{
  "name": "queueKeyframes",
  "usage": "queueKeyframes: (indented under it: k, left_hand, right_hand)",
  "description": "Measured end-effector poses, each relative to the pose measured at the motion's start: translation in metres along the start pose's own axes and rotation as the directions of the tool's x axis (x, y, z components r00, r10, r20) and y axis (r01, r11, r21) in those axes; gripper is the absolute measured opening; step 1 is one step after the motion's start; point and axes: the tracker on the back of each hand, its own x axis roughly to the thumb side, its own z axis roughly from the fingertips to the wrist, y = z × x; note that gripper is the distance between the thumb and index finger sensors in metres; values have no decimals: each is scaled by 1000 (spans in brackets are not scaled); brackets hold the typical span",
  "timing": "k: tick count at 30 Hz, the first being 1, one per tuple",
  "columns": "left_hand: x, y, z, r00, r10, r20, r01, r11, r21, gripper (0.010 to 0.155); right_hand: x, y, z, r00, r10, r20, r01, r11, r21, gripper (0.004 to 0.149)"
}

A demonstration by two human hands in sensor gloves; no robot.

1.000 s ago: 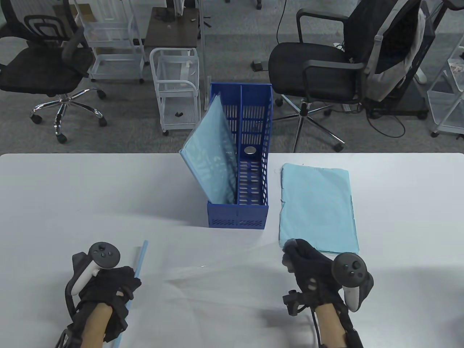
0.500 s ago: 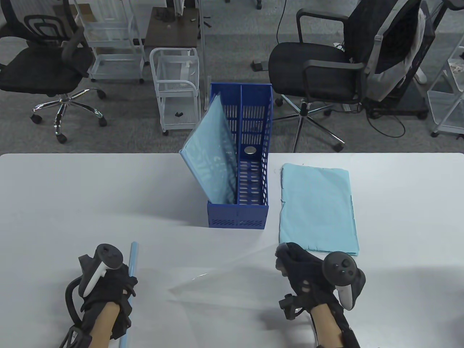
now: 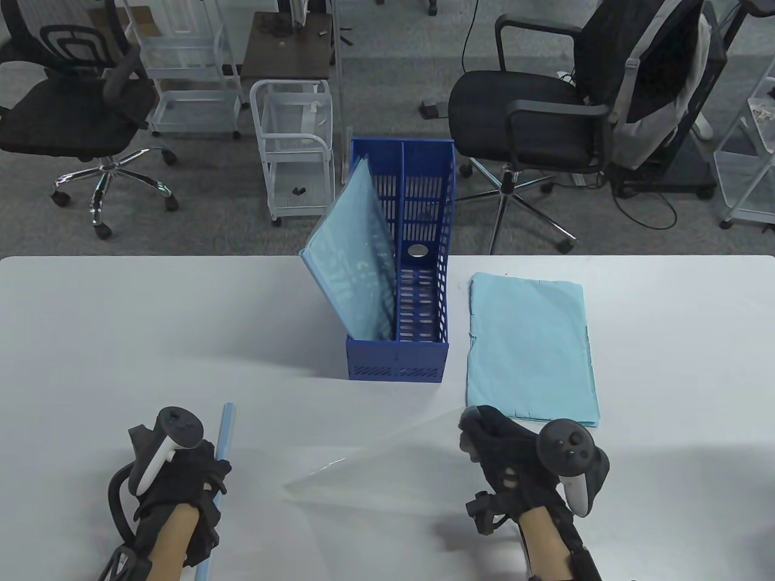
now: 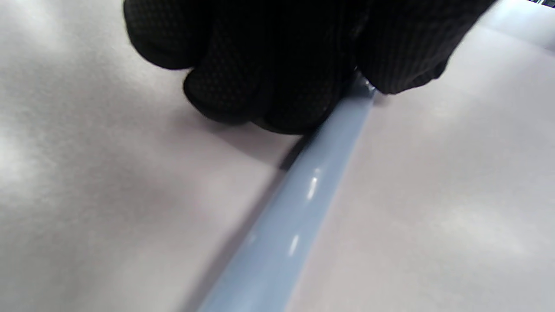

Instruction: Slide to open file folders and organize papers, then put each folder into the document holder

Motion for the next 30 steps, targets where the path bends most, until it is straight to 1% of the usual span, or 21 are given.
queueKeyframes:
  k: [2, 4, 6, 8, 9, 10, 11, 12, 14, 15, 17, 18, 20, 21, 22, 24, 25, 26, 27, 28, 30]
  left_hand:
    - [-1, 2, 1, 1000, 8, 1, -8, 1000, 7, 53]
    - [-2, 8, 9, 1000, 9, -10, -9, 1000, 30, 54]
    - [-1, 16, 20, 1000, 22, -1, -21, 996, 85, 53]
    - [4, 24, 37, 998, 26, 57, -35, 988, 151, 53]
    - [7, 25, 42, 994, 32, 107, -49, 985, 164, 54]
    - [15, 25, 50, 973, 44, 228, -82, 983, 164, 55]
    - [22, 23, 54, 944, 55, 327, -105, 985, 138, 58]
    - [34, 17, 59, 872, 82, 483, -130, 989, 66, 63]
    - [53, 4, 68, 777, 157, 609, -154, 986, -58, 72]
    - [65, -5, 73, 718, 186, 671, -130, 983, -133, 75]
    - [79, -18, 81, 676, 197, 710, -66, 976, -208, 80]
    - [86, -25, 84, 657, 187, 731, -12, 971, -238, 80]
    - [93, -33, 86, 641, 195, 742, -3, 968, -252, 78]
    - [94, -35, 86, 636, 202, 745, -12, 968, -252, 75]
    - [97, -38, 86, 618, 212, 758, -36, 970, -241, 69]
    - [100, -40, 86, 571, 226, 789, -69, 971, -228, 49]
    - [101, -41, 87, 562, 218, 798, -72, 974, -216, 47]
    - [100, -40, 88, 571, 208, 794, -78, 977, -200, 46]
    - [99, -38, 89, 563, 190, 805, -112, 982, -154, 46]
    - [98, -36, 90, 563, 184, 806, -130, 982, -133, 45]
    - [92, -28, 90, 563, 208, 800, -199, 973, -113, 45]
  right_hand:
    - [0, 0, 0, 1000, 1, 0, -1, 1000, 2, 42]
    - [0, 1, 0, 1000, 4, 0, -4, 1000, 6, 42]
    - [1, 2, 0, 1000, 16, 4, -16, 1000, 11, 42]
    - [4, 4, 0, 999, 32, 14, -32, 999, 21, 42]
    - [5, 5, 0, 999, 37, 21, -37, 999, 28, 42]
    - [7, 6, 0, 999, 40, 33, -41, 998, 41, 42]
    - [9, 8, 0, 998, 38, 42, -41, 998, 54, 42]
    - [12, 10, 1, 998, 32, 58, -36, 997, 75, 42]
    - [18, 14, 3, 996, 16, 89, -25, 994, 103, 41]
    - [23, 16, 5, 992, 1, 124, -17, 991, 132, 41]
    - [33, 18, 9, 983, -23, 181, -5, 988, 153, 41]
    - [39, 20, 12, 975, -29, 220, -6, 987, 158, 41]
    - [48, 22, 15, 963, -40, 267, -6, 986, 169, 41]
    - [51, 23, 17, 957, -48, 287, -2, 985, 173, 41]
    - [54, 25, 20, 950, -62, 307, 8, 985, 175, 41]
    - [57, 27, 22, 945, -75, 318, 17, 983, 181, 41]
    - [58, 28, 23, 946, -71, 315, 15, 984, 175, 41]
    - [57, 27, 22, 948, -61, 313, 8, 986, 167, 42]
    - [56, 25, 22, 949, -40, 312, -10, 988, 154, 44]
    - [54, 23, 21, 954, -18, 300, -22, 991, 129, 50]
    - [46, 13, 19, 969, 31, 245, -41, 999, 34, 61]
